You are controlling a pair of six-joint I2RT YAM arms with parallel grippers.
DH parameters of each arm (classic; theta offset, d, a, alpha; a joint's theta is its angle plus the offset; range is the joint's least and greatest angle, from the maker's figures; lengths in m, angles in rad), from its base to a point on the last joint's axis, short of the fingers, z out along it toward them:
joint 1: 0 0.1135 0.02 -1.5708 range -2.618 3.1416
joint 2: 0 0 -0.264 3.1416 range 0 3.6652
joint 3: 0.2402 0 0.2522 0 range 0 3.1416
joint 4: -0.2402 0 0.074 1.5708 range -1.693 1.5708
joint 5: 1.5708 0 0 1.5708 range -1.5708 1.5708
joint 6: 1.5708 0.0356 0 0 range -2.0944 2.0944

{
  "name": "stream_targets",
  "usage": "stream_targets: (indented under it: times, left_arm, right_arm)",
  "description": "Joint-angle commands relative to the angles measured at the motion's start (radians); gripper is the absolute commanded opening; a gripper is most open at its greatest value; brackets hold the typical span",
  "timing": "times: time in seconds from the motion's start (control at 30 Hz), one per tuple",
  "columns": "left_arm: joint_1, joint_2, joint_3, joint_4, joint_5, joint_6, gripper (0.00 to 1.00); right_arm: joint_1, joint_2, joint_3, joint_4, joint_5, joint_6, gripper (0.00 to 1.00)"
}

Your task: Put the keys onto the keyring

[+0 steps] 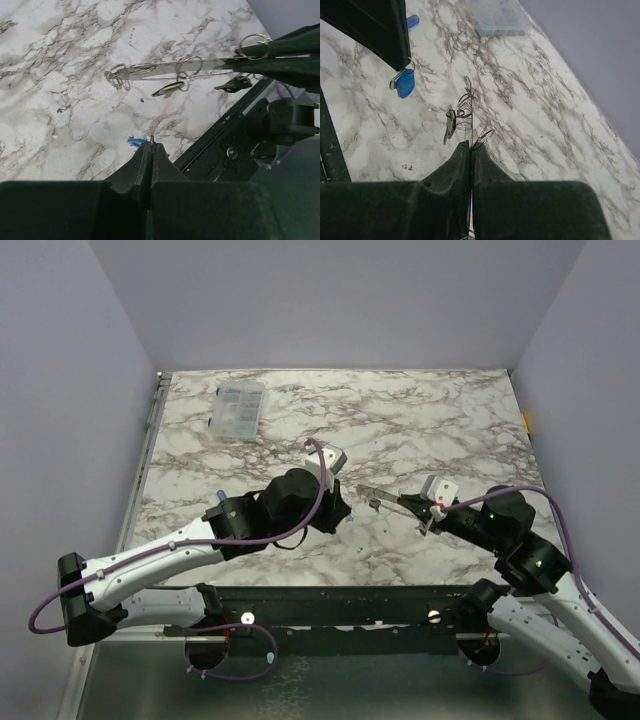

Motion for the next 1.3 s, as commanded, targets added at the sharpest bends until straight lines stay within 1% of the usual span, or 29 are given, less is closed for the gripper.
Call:
stream_targets:
  times: [0.0,0.07,0.2,0.33,0.4,0.6,0.77,0.93,1.1,1.27]
  left_arm:
    - [-0.007,0.016,0.101,-0.079,0.123,0.078,0.00]
    - [-0.007,0.035,0.155,-0.089,0.161,0.099,0.00]
    - [-0.007,0.090,0.263,-0.136,0.175,0.119,0.00]
    - [-0.007,0.151,0.391,-0.202,0.167,0.139,0.00]
    - [-0.008,0.168,0.458,-0.221,0.133,0.152,0.00]
    - [-0.008,0.193,0.561,-0.234,0.111,0.201,0.00]
    - [-0.008,0.187,0.567,-0.229,0.067,0.243,0.00]
    - [-0.008,0.189,0.552,-0.182,0.034,0.273,0.00]
    - [-0.008,0.210,0.586,-0.161,0.016,0.292,0.00]
    - [-0.006,0.222,0.607,-0.178,-0.010,0.308,0.00]
  right_arm:
    - [0.002,0.030,0.034,0.124,-0.078,-0.106,0.01]
    - [0.002,0.036,0.018,0.200,-0.094,-0.142,0.01]
    - [0.003,0.060,-0.005,0.361,-0.101,-0.176,0.01]
    - [0.003,0.088,-0.020,0.538,-0.094,-0.194,0.01]
    - [0.003,0.095,-0.038,0.623,-0.088,-0.224,0.01]
    - [0.003,0.129,-0.053,0.752,-0.095,-0.324,0.01]
    - [0.005,0.150,-0.042,0.769,-0.107,-0.426,0.01]
    - [0.053,0.168,-0.038,0.751,-0.089,-0.516,0.01]
    - [0.084,0.166,-0.064,0.757,-0.063,-0.574,0.01]
    - [0.095,0.154,-0.075,0.753,-0.048,-0.587,0.01]
